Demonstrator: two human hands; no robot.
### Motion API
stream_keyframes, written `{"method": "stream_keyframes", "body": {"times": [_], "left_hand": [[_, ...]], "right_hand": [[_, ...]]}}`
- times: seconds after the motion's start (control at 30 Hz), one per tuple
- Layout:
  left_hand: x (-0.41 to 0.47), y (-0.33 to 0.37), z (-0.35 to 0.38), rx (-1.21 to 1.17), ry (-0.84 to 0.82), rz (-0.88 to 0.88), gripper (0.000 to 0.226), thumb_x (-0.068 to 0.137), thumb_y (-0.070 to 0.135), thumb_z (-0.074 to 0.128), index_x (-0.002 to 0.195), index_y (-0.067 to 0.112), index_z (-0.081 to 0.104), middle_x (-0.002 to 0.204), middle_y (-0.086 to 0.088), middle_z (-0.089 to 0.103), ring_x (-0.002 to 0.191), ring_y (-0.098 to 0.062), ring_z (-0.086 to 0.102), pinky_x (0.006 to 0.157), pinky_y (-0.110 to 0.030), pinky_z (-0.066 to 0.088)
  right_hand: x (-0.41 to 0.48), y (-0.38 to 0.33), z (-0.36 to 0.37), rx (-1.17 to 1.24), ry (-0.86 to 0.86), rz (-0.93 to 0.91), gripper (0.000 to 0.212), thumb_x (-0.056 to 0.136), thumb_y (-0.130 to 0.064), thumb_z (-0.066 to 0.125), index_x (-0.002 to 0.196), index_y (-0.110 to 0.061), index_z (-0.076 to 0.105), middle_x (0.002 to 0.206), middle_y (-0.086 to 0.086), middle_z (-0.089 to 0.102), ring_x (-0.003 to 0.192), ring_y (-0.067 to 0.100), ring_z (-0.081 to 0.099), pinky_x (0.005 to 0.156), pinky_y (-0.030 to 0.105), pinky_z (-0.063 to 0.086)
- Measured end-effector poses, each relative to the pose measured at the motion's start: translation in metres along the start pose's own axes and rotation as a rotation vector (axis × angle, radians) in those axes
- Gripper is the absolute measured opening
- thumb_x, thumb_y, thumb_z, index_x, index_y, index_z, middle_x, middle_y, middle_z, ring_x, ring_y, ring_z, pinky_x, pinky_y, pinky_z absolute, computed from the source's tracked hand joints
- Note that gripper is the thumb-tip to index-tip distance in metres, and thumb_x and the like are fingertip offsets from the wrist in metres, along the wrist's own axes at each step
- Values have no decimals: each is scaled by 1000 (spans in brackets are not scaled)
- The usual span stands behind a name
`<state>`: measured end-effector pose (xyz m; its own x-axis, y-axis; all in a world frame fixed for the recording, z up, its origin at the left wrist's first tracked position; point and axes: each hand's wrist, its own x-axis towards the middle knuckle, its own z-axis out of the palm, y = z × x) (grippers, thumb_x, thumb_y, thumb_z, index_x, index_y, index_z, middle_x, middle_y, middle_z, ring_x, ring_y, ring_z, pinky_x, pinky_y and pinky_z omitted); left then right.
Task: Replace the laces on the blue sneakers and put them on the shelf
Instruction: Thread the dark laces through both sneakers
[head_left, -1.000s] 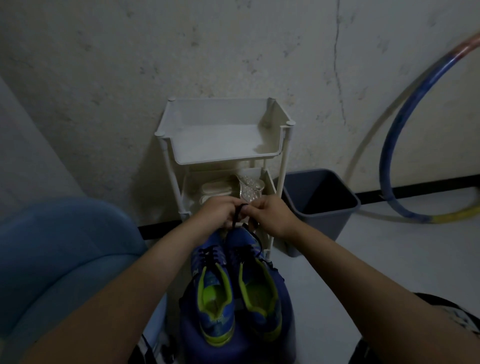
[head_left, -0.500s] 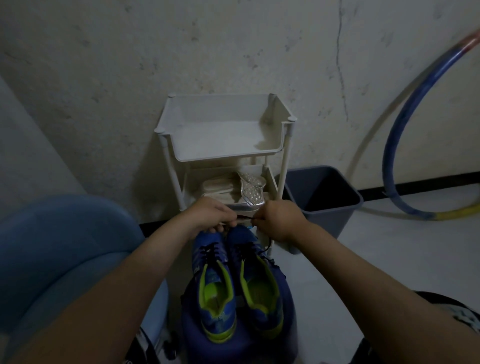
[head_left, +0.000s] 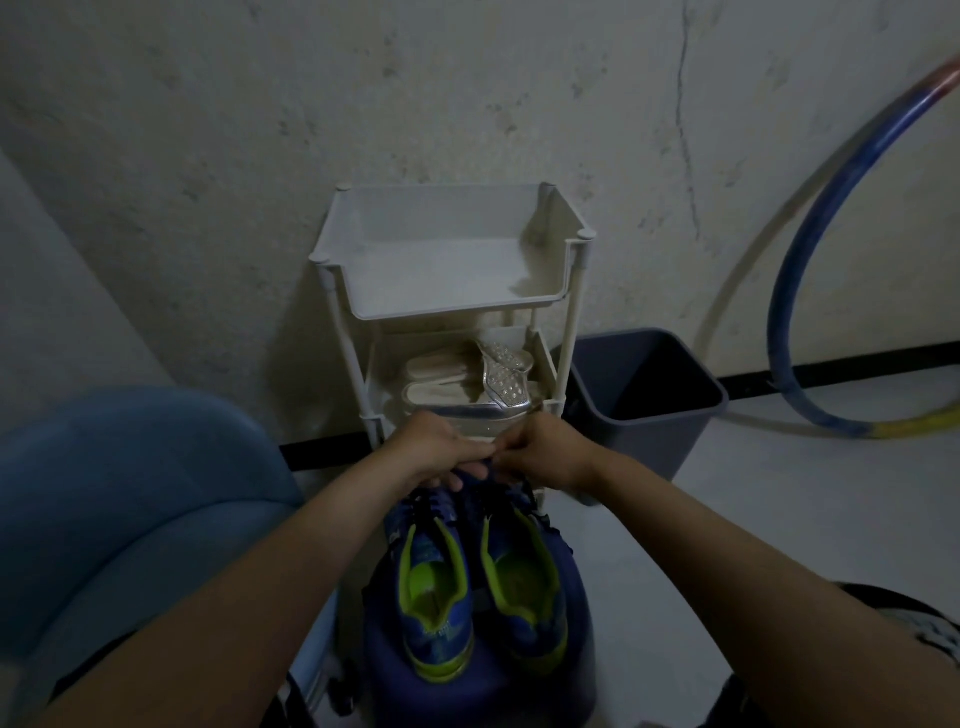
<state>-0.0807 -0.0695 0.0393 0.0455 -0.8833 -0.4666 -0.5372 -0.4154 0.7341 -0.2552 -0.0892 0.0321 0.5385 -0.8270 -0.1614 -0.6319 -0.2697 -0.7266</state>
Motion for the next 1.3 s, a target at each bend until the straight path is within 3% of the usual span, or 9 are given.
{"method": "stream_keyframes", "body": {"times": [0.1,0.2,0.33,0.47,0.6,0.77,0.97,1.17,1.3], "left_hand": [[-3,-1,-1,-33,-71,-34,24,95,28,61,108,8,64,76,3,74,47,-6,56,44,-17,33],[-2,-4,0,88,-27,-45,25,92,30,65,104,8,65,78,2,76,52,-10,58,43,-18,34],[-1,-9,5,38,-32,-67,31,91,34,67,104,5,67,82,-2,76,46,-9,55,35,-15,30],[-5,-13,8,-23,-125,-17,25,96,33,59,102,11,71,86,-1,77,52,-8,57,44,-17,34],[-1,-25,15,370,-1,80,27,93,36,60,86,15,75,81,2,74,74,-16,66,72,-30,55],[-6,-35,27,754,-48,19,52,65,70,68,83,21,71,87,5,67,80,-11,63,66,-28,49],[-2,-41,40,665,-29,-16,24,69,42,75,80,20,74,81,2,70,76,-14,66,70,-33,56],[2,-48,37,445,32,-105,20,71,27,79,87,16,77,87,-5,74,78,-18,68,73,-32,57],[7,-54,35,337,34,-117,22,72,19,81,90,8,76,86,-11,75,67,-23,67,74,-39,59]], "right_hand": [[1,3,-1,-27,20,38,27,89,-14,67,70,-33,70,62,-13,66,58,-3,59,70,22,53],[1,1,1,-95,4,67,15,87,-14,66,83,-26,75,70,-14,64,70,1,60,79,27,56],[-2,-1,7,143,-39,61,13,88,-16,70,99,-18,78,77,-2,72,63,4,60,62,19,51],[-1,6,6,166,11,68,4,85,-16,75,83,-16,78,70,-4,71,57,1,58,57,16,46],[1,17,9,-53,-1,101,7,85,-19,74,87,-14,78,86,-3,75,77,1,67,72,19,53],[3,20,27,-248,-65,109,14,87,-20,71,99,-15,77,103,1,73,97,11,66,86,26,55],[6,20,37,-339,-62,92,17,86,-19,72,102,-13,77,105,2,74,99,13,66,92,29,54],[6,20,41,-417,-74,95,18,85,-25,73,100,-18,78,104,1,73,98,16,66,89,31,55],[6,25,47,-426,-86,146,21,84,-31,72,98,-17,77,102,3,72,96,18,66,86,34,56]]}}
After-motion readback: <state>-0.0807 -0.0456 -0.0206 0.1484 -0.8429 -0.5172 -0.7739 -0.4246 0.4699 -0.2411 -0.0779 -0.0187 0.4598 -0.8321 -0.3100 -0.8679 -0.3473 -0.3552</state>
